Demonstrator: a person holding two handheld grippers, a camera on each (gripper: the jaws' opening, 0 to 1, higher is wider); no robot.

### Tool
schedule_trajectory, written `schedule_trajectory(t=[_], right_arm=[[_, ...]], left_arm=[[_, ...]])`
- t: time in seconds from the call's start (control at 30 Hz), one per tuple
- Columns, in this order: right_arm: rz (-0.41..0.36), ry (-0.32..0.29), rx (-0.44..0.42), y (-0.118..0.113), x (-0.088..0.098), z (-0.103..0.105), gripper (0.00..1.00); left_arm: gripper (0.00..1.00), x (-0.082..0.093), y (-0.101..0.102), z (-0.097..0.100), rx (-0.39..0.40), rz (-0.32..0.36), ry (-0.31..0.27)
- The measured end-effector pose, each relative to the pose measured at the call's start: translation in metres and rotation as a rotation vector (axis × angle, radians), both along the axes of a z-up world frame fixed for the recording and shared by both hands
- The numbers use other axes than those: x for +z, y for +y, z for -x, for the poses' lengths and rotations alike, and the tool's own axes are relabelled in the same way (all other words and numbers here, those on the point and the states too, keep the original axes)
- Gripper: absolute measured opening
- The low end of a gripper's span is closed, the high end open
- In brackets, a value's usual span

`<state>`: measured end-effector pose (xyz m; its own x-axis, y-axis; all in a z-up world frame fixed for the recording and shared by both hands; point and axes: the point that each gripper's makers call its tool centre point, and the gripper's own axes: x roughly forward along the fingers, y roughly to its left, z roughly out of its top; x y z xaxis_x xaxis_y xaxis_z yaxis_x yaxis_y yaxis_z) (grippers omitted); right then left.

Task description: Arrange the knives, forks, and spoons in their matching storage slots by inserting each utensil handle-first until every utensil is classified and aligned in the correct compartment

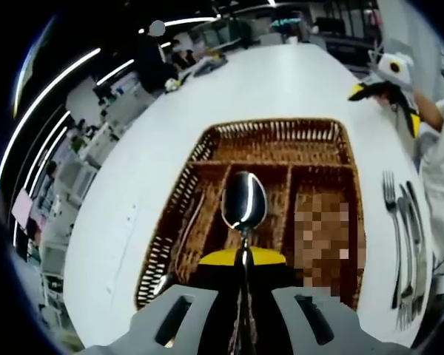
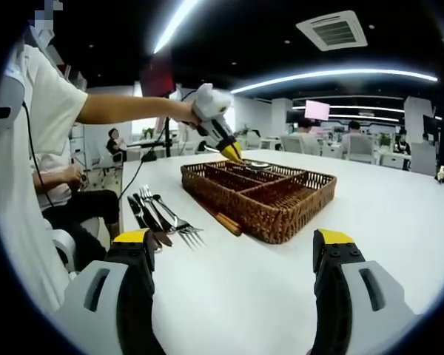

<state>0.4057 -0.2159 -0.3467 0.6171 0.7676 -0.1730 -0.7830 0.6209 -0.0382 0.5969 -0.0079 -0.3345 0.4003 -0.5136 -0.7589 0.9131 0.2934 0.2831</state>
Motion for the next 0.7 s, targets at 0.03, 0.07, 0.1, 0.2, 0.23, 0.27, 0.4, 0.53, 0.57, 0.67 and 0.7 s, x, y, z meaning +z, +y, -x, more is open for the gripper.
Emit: schedule_trajectory(t=[0.03, 0.07, 0.1, 0.2, 0.23, 0.27, 0.4, 0.53, 0.57, 0.67, 0.7], right_arm=[[-0.001, 0.002, -0.001, 0.0, 0.0, 0.001, 0.91], [-0.001, 0.001, -0.001, 0.0, 0.0, 0.001, 0.91], [0.0, 0.0, -0.001, 0.0, 0.0, 0.001, 0.91], [-0.002, 0.0, -0.003, 0.0, 0.001, 0.002, 0.91], [-0.001, 0.0, -0.003, 0.0, 0.001, 0.002, 0.91], [-0.001, 0.001, -0.005, 0.0, 0.001, 0.002, 0.91], [-0.003, 0.0, -0.002, 0.001, 0.003, 0.002, 0.91], [-0.002, -0.001, 0.0, 0.002, 0.003, 0.003, 0.91], [-0.002, 0.0, 0.0, 0.003, 0.003, 0.003, 0.91], [-0.003, 0.0, 0.001, 0.004, 0.003, 0.004, 0.91], [-0.004, 0.0, 0.001, 0.004, 0.003, 0.004, 0.91]], left_arm=[[0.03, 0.0, 0.0, -0.002, -0.001, 0.0, -0.004], [0.03, 0.0, 0.001, -0.005, 0.001, -0.004, -0.002], [0.03, -0.001, 0.002, -0.005, 0.002, -0.006, -0.001], [0.03, -0.001, 0.001, -0.008, 0.002, -0.004, 0.0], [0.03, -0.001, 0.002, -0.008, 0.0, -0.008, -0.005], [0.03, -0.001, 0.002, -0.009, 0.002, -0.009, -0.007], [0.03, 0.0, 0.002, -0.014, 0.006, -0.007, -0.013], [0.03, -0.001, 0.004, -0.015, 0.007, -0.014, -0.014], [0.03, -0.001, 0.005, -0.016, 0.007, -0.017, -0.013], [0.03, 0.0, 0.004, -0.015, 0.006, -0.016, -0.014], [0.03, 0.0, 0.004, -0.015, 0.006, -0.017, -0.015]])
